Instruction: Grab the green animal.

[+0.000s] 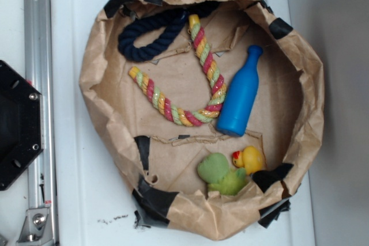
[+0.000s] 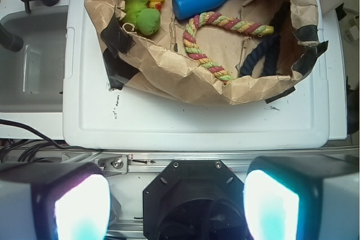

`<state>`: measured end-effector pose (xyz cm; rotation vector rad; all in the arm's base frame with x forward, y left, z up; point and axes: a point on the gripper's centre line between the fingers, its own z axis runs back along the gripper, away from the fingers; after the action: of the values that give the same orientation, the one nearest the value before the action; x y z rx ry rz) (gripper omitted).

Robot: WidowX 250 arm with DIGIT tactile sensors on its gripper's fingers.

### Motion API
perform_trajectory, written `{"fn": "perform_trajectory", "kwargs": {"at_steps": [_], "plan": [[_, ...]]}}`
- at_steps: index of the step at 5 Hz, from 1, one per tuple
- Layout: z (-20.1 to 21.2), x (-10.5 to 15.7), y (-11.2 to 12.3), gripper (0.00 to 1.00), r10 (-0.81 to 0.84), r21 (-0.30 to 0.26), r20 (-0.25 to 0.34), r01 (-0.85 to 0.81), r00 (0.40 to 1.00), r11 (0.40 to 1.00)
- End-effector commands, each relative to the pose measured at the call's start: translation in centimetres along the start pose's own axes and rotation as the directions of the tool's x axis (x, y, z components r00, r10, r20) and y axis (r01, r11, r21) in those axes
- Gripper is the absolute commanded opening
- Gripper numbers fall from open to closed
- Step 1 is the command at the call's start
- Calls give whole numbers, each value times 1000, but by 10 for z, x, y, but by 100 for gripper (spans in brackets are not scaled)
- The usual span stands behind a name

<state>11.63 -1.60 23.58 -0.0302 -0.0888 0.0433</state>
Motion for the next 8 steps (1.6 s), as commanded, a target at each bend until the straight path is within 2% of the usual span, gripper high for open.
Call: {"fn": "perform_trajectory", "kwargs": {"at_steps": [1,2,3,4,5,6,7,8], "plan": [[0,0,0,100,0,0,0,0,1000,1000],[-40,47,0,100,-170,-56,189,183,967,981],[-68,98,2,100,-252,-120,320,303,913,945],[-93,131,9,100,-267,-107,330,317,905,942],[-127,151,16,100,-286,-72,293,319,913,945],[-157,155,1,100,-406,-16,257,424,877,906],[-187,145,-22,100,-504,-32,199,519,841,854],[-187,130,-42,100,-542,-86,186,564,819,822]]}}
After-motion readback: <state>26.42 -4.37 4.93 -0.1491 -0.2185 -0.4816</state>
